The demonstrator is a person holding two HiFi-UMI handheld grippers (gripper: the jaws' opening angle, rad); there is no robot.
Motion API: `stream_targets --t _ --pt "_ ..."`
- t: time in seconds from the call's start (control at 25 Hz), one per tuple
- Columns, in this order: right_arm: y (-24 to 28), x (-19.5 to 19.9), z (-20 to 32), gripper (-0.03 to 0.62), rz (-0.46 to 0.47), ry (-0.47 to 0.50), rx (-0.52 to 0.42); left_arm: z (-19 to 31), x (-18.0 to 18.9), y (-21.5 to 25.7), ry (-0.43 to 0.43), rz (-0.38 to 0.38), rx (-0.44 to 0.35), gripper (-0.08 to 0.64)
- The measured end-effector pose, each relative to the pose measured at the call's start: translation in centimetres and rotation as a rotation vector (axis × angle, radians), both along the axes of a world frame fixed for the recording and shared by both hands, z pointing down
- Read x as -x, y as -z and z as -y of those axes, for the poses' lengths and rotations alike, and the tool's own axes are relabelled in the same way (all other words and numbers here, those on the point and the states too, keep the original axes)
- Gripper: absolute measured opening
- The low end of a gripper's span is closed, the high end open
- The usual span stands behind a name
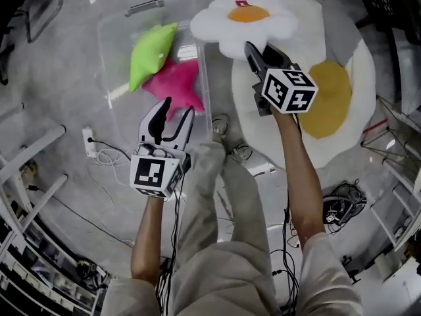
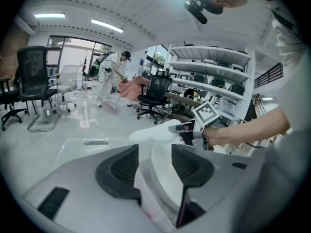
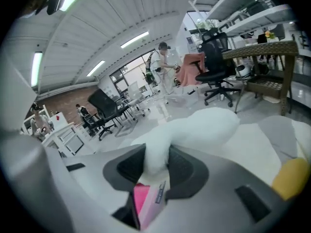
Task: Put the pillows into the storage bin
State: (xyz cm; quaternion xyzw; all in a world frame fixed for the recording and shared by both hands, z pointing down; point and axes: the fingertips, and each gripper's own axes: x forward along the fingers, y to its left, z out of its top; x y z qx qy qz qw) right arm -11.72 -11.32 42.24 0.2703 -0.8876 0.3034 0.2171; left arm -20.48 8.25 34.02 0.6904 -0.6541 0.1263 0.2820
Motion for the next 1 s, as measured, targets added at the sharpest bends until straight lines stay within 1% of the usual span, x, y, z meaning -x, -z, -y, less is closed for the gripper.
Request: stream_targets --t 0.12,0.36,0.48,0.6,0.64,0.68,0.72,0.76,0.8,0.88,1.0 --pt "0.1 6.5 -2.9 0.117 0.020 0.121 0.005 -3.2 3.6 0.0 0.105 0.009 0.005 0.210" --pt "-0.9 17.7 -10.6 0.120 0.049 0.317 0.033 -9.9 9.8 -0.6 0.267 0.019 0.018 0.210" --pt "-2.3 21.7 -14.3 0.124 0.048 0.405 0.055 -12.7 11.7 -1.2 0.335 0.019 0.026 0.210" --pt "-4.1 24.4 -17.3 0.141 0.054 0.466 0.083 -14.9 12.8 -1.8 0.379 0.021 0.037 0.210" --pt "-4.7 24.9 -18.0 0.165 0.057 0.481 0.096 -15.4 13.0 -2.0 0.391 0.022 0.041 0.210" --pt "-5.5 25.4 -18.7 0.208 0.055 0.494 0.106 -15.9 13.2 -2.1 0.403 0.022 0.044 0.210" --pt "-6.2 25.7 -19.3 0.271 0.045 0.507 0.113 -16.4 13.3 -2.3 0.413 0.023 0.046 0.210" --pt "-7.0 25.7 -20.0 0.405 0.029 0.521 0.117 -16.8 13.4 -2.4 0.420 0.022 0.050 0.210" --pt "-7.7 25.6 -20.6 0.492 0.008 0.533 0.118 -17.2 13.4 -2.5 0.423 0.021 0.054 0.210" --pt "-9.0 24.4 -21.3 0.503 -0.048 0.540 0.108 -17.5 13.2 -2.8 0.420 0.016 0.059 0.210" --pt "-9.8 21.9 -20.8 0.515 -0.120 0.529 0.060 -16.6 12.5 -2.6 0.390 0.008 0.053 0.210"
